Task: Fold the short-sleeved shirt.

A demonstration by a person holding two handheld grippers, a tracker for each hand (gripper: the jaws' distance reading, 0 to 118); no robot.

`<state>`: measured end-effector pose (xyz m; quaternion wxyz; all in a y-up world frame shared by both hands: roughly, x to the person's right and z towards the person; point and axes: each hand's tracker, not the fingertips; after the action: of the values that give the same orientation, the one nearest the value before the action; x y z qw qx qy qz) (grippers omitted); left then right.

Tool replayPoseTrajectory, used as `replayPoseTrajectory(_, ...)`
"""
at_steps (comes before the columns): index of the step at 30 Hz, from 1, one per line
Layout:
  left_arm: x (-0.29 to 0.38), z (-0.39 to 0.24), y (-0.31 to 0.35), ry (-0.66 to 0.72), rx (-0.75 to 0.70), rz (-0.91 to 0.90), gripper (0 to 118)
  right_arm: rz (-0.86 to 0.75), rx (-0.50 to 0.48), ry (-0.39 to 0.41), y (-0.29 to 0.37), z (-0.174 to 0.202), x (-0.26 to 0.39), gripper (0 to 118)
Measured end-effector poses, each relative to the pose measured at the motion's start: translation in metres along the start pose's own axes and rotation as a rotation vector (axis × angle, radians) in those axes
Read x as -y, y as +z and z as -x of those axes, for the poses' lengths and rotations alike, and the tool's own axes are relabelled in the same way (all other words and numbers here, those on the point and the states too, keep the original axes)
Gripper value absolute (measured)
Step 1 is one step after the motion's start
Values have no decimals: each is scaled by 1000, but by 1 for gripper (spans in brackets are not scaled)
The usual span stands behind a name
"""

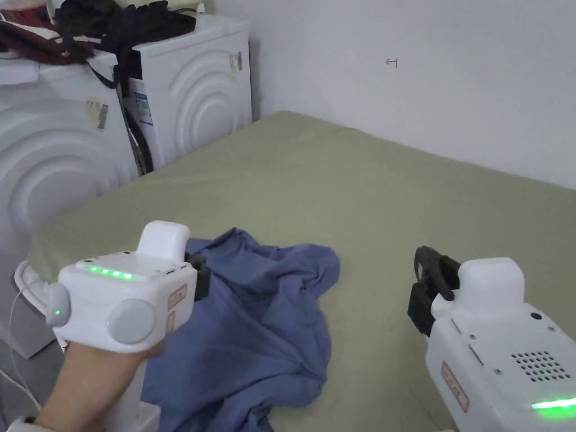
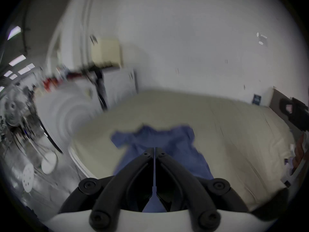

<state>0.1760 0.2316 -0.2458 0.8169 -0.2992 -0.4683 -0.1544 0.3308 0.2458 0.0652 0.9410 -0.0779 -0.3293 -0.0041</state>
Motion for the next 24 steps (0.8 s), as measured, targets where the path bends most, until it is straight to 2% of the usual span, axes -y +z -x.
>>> replayPoseTrajectory(3,-1,3,-73,80,103,309,1,30,0,7,-11,-5,10,1)
replayPoseTrajectory(6,7,1,-132,98,90,429,1,59,1,2,-24,-10,23,1)
replayPoseTrajectory(12,5,8,-199,141,43,473,1,128,2,-10,-51,-22,47,1)
replayPoseTrajectory(13,1,10,-205,177,18,452,12,134,3,-10,-54,-25,50,1)
replayPoseTrajectory(14,-1,15,-209,205,8,431,37,141,3,-15,-58,-27,53,1)
replayPoseTrajectory(15,-4,15,-215,201,7,436,71,146,5,-20,-61,-29,56,1)
replayPoseTrajectory(16,-5,15,-221,197,0,446,96,152,5,-27,-63,-31,59,1)
replayPoseTrajectory(20,-2,13,-247,158,-104,486,97,173,7,-50,-69,-36,66,1)
replayPoseTrajectory(24,9,15,-264,188,-138,530,97,179,9,-61,-66,-38,68,1)
